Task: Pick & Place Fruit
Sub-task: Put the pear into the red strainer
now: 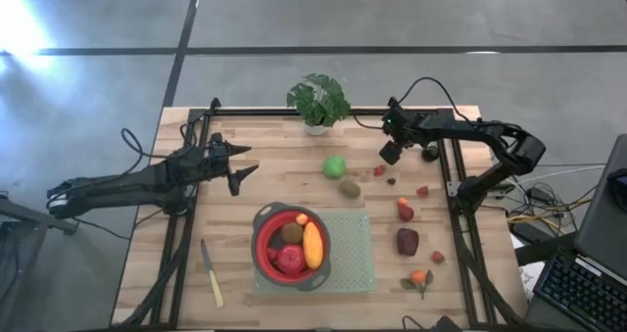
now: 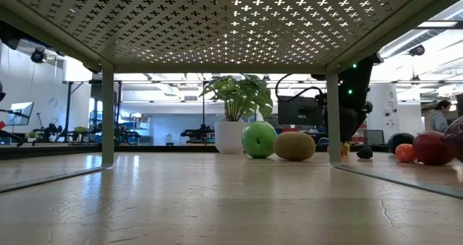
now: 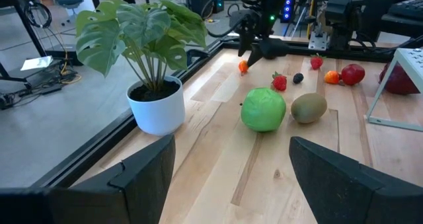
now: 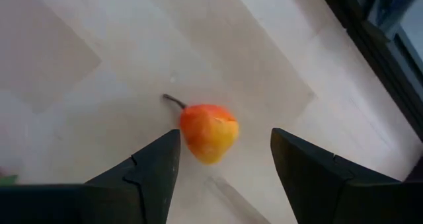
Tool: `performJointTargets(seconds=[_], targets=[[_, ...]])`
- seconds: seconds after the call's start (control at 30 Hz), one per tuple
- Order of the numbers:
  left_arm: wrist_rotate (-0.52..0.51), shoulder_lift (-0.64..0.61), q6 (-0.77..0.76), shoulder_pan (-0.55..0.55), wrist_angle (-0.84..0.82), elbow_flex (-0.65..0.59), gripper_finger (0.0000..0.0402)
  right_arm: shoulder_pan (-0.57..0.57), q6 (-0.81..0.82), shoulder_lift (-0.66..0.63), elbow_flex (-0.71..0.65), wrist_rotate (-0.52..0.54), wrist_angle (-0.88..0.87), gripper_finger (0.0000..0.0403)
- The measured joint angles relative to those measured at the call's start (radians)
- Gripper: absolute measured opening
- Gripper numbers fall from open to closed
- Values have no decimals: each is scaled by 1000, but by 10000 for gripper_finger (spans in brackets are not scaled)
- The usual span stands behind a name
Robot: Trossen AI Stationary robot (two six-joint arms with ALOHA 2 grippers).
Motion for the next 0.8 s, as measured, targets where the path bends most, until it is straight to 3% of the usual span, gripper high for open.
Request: performJointTargets(seconds=[0.13,0.43,0.8], targets=[[0,0,0,0,0,0,300,-22,-15,30,0,-55,2,230],[0,0,0,0,0,0,301,-25,-67,111,6,-61,6,206],[0,0,0,0,0,0,300,-27,-108,66,0,-110,38,198]])
